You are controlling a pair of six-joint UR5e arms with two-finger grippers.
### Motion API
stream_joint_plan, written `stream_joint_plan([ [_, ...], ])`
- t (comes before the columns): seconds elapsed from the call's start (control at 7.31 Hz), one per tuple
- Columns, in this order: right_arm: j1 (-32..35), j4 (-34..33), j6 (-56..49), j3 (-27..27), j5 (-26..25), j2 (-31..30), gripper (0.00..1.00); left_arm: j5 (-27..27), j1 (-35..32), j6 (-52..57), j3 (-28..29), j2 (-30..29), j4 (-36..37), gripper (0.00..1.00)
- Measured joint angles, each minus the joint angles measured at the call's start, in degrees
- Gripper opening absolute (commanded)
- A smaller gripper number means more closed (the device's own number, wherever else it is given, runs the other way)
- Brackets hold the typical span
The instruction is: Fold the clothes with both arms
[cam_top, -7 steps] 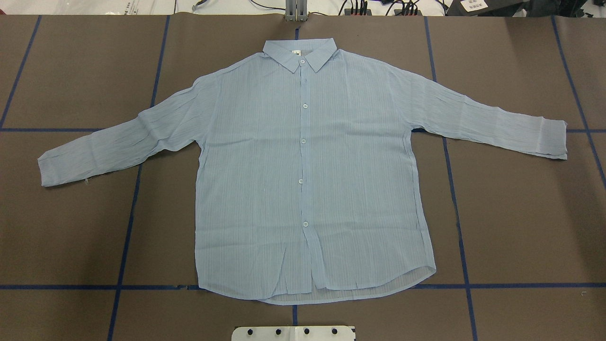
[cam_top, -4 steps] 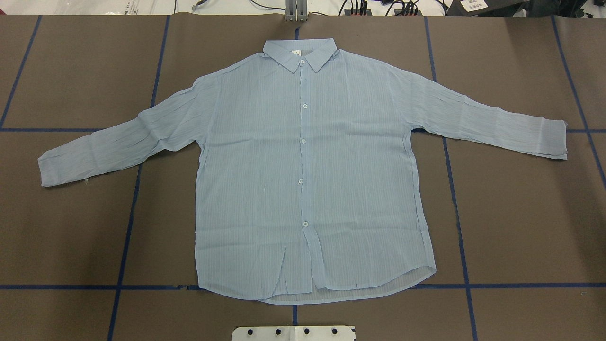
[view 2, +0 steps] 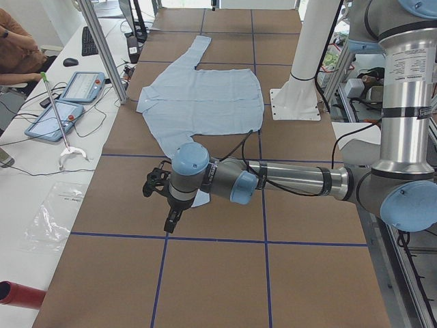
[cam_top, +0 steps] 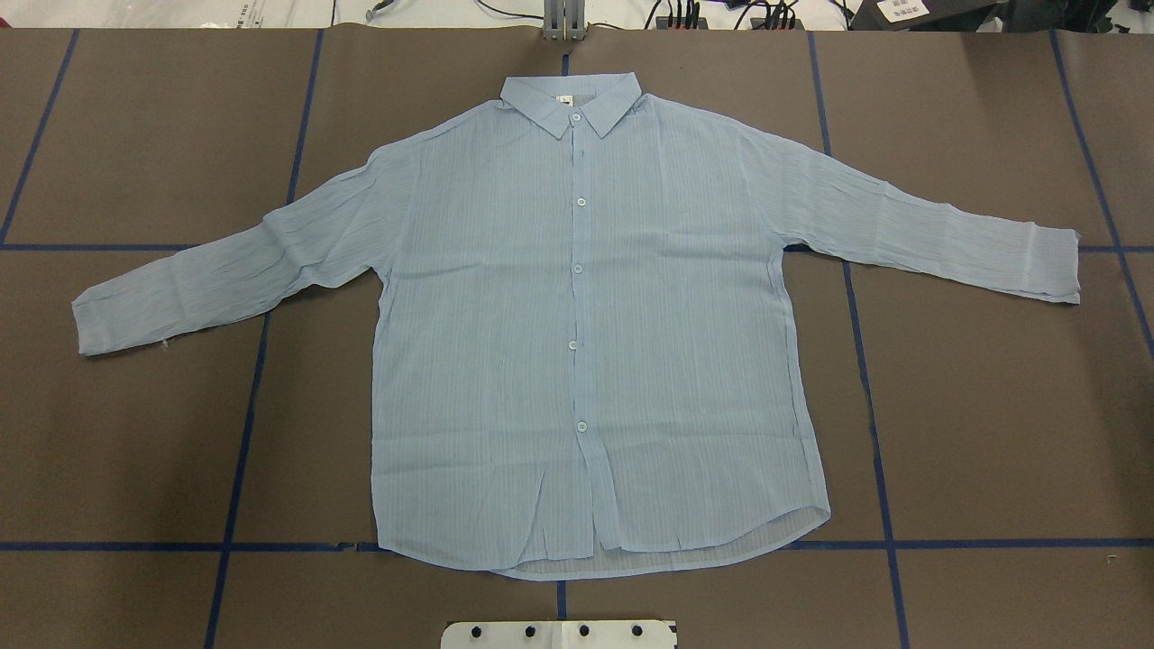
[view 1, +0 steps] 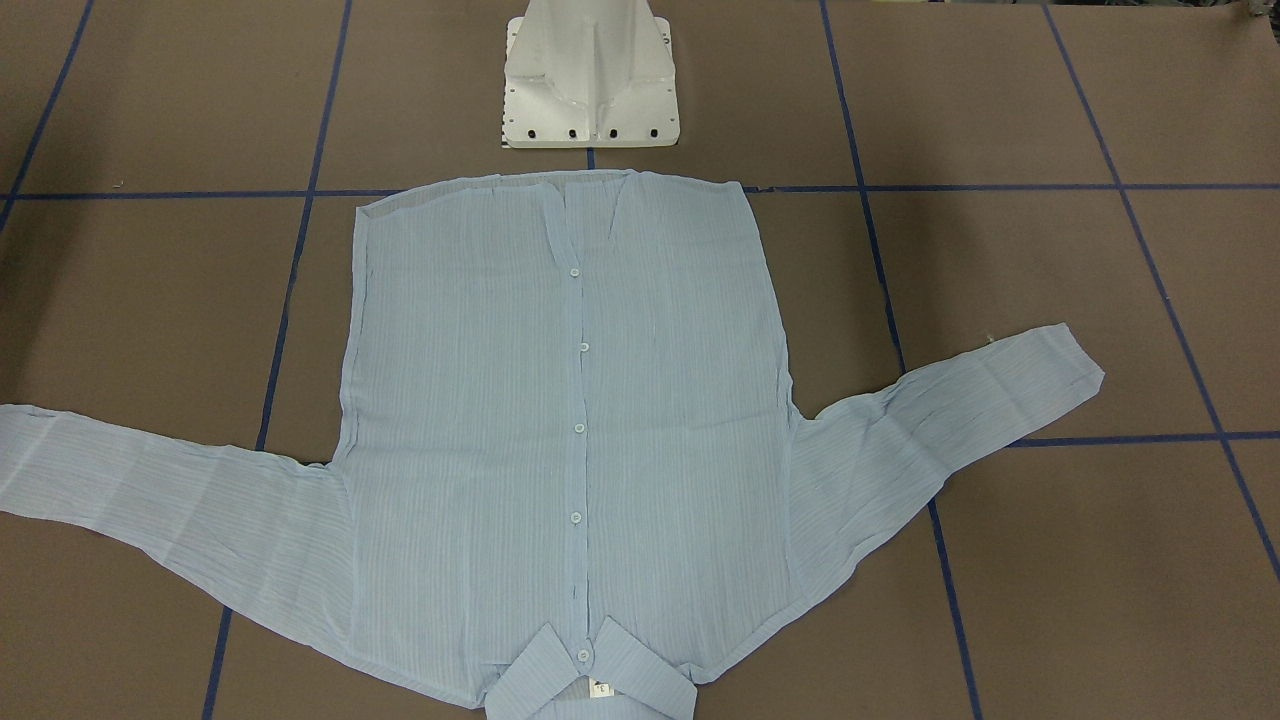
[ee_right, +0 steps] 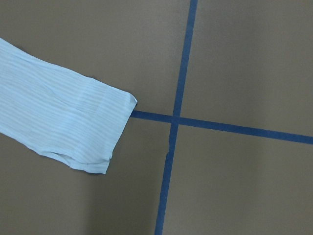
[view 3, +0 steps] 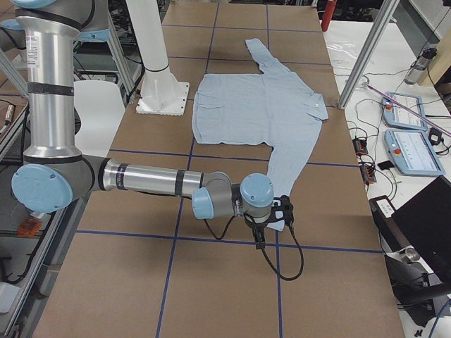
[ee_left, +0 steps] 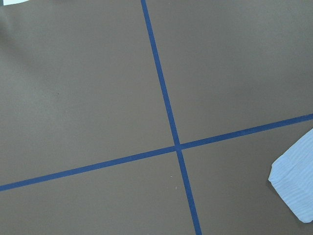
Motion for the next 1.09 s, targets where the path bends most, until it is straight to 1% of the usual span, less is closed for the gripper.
stream_joint_plan([
  [0.14,-2.0,5.2,5.1,-3.0,-0.1,0.7,1.00,-0.2,0.0,-0.1,0.0,0.3,-2.5,1.00],
  [0.27,-4.3,8.3,8.4,-5.2,-0.4,1.8,1.00,-0.2,0.0,-0.2,0.0,0.6,-3.8,1.00],
  [0.55,-7.5,10.1,10.5,-9.2,-0.8,5.0,1.00,-0.3,0.0,-0.4,0.0,0.8,-4.5,1.00],
  [0.82,-10.1,11.7,15.7,-10.7,-1.7,7.3,1.00,-0.3,0.0,-0.4,0.0,0.9,-4.6,1.00],
  [1.09,-13.6,15.5,20.6,-12.2,-5.1,8.3,1.00,-0.4,-0.1,-0.4,-0.1,0.9,-4.6,1.00],
])
